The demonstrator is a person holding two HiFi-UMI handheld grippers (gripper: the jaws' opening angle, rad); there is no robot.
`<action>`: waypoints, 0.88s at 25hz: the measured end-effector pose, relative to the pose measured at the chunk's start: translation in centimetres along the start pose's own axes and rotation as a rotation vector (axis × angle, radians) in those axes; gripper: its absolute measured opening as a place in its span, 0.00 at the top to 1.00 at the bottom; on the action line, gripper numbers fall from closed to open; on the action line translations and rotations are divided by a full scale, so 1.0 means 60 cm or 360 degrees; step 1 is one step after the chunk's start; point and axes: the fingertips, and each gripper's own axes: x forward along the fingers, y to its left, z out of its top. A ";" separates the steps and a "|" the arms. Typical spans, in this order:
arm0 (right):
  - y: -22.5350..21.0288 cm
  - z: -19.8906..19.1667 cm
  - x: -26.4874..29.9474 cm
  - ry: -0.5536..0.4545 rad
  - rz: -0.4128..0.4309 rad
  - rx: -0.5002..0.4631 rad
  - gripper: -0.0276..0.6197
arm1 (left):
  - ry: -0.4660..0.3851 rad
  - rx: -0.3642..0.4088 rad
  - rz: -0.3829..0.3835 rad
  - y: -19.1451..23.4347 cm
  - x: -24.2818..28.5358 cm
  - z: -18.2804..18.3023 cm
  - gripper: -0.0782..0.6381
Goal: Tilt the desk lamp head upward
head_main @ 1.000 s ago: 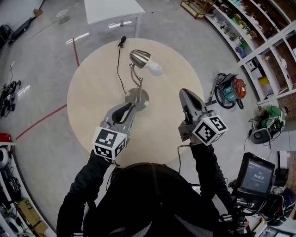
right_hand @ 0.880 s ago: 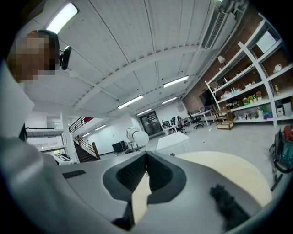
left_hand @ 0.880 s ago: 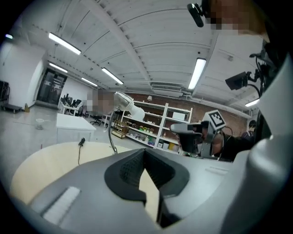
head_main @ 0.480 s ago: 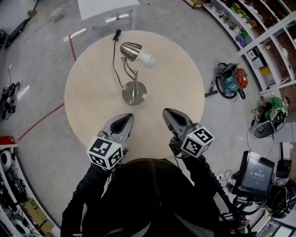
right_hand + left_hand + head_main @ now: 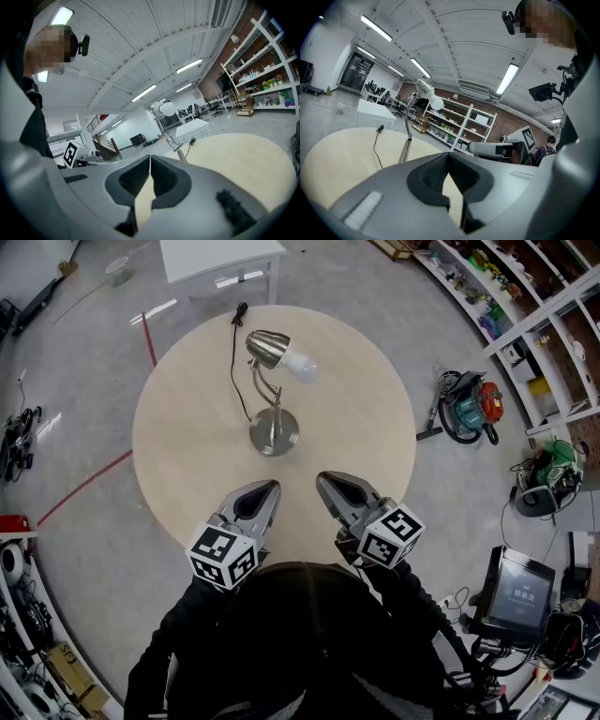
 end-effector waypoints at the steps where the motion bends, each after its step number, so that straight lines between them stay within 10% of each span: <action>1: 0.000 0.000 0.002 -0.0005 0.0006 0.0002 0.95 | 0.0001 -0.0009 -0.0002 0.001 0.002 0.000 0.88; 22: 0.015 -0.015 0.014 0.0092 0.0048 -0.0086 0.95 | 0.0018 -0.0046 0.0000 0.004 0.005 -0.006 0.88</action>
